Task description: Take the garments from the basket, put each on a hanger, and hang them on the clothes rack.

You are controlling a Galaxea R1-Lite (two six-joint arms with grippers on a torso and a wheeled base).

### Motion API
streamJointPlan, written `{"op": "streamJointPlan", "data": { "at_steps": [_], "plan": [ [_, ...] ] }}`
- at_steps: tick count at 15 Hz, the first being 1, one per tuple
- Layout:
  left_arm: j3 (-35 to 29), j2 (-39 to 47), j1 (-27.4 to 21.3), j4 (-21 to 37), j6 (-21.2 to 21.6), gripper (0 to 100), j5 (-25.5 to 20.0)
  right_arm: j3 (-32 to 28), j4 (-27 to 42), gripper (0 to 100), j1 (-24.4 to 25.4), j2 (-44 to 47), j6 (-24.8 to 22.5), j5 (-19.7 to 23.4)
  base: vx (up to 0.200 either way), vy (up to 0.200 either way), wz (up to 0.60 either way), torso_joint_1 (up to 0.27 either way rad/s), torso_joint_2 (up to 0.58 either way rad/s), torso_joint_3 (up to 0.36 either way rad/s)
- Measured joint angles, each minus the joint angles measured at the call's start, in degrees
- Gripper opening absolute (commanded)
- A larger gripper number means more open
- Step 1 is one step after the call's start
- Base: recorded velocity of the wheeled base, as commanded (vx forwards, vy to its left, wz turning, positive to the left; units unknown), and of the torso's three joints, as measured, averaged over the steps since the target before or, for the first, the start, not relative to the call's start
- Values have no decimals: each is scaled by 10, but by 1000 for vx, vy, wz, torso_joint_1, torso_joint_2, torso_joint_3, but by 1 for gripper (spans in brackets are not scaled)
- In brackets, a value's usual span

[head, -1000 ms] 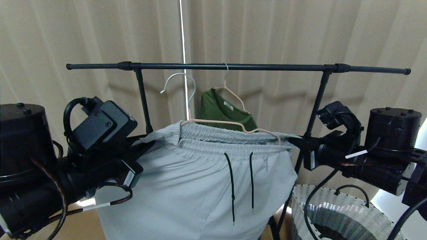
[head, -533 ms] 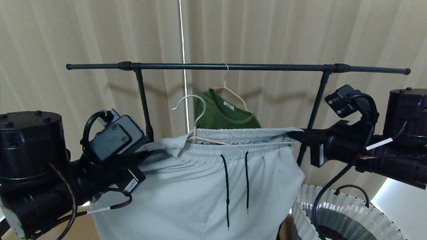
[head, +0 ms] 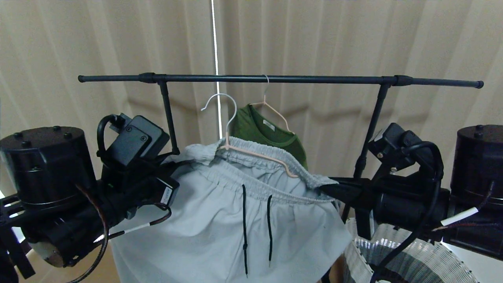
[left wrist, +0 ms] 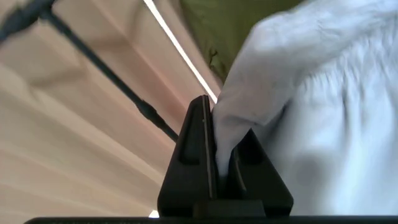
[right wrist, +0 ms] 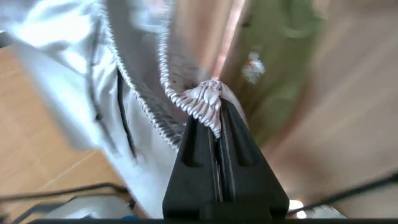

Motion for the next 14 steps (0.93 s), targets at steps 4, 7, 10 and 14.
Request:
{"op": "streamJointPlan", "data": {
  "at_steps": [4, 7, 10, 14],
  "plan": [
    [1, 4, -5, -2, -10, 0, -1, 7, -9, 100, 9, -3, -44, 14, 0, 0, 0, 0, 0, 0],
    [10, 4, -21, -22, -20, 0, 0, 9, -31, 100, 9, 0, -124, 24, 0, 0, 0, 0, 0, 0],
    [24, 5, -27, -39, -20, 0, 0, -7, -34, 100, 10, 5, -162, 24, 0, 0, 0, 0, 0, 0],
    [56, -1, -52, -97, -19, 0, -4, -53, -46, 100, 9, 47, -186, 18, 0, 0, 0, 0, 0, 0]
  ]
}}
